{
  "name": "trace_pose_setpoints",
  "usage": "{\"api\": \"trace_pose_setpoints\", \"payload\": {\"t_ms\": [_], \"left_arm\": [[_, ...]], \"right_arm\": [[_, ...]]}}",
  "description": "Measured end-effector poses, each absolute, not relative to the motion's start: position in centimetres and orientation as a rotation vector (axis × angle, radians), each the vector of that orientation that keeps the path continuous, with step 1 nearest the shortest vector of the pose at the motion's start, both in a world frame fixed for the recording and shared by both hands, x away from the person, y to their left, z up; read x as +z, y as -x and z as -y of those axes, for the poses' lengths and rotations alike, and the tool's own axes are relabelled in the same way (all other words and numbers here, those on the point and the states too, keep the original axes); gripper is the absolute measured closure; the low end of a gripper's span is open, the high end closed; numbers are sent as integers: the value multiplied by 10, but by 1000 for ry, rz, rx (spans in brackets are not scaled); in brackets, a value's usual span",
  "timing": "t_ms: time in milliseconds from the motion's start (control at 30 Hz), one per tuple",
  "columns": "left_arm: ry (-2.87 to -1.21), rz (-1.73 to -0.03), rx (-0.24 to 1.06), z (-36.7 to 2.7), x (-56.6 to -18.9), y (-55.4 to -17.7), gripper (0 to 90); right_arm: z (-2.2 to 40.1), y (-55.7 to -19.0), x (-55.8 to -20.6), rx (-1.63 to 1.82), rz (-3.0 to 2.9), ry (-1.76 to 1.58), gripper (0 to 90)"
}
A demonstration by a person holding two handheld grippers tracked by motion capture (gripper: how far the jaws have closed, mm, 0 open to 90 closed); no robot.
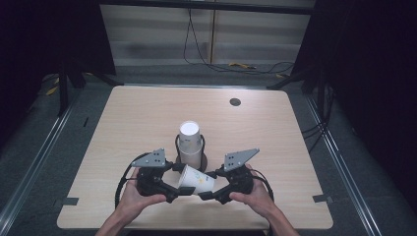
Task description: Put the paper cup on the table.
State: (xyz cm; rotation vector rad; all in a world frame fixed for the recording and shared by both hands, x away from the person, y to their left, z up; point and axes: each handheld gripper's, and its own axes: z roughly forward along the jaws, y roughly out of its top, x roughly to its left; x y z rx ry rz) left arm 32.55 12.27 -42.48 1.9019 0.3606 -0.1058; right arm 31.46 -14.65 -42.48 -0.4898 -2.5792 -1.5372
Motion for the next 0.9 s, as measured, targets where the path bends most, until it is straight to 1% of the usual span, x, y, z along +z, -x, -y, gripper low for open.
{"api": "trace_pose_setpoints", "payload": {"t_ms": [167, 333, 533, 667, 900], "left_arm": [[-1908, -345, -105, -123, -424, -324, 233], [-1904, -348, -110, -124, -423, -324, 240], [-1901, -348, -108, -123, -423, -322, 248], [-1898, -353, -88, -124, -421, -321, 247], [-1895, -379, -68, -130, -419, -321, 245]], "right_arm": [[145, -315, -426, -1514, 2594, 509, 318], [145, -315, -427, -1501, 2599, 510, 302], [146, -317, -428, -1504, 2587, 548, 236], [145, -316, -428, -1492, 2607, 569, 162], [151, -315, -427, -1516, 2617, 638, 137]]}}
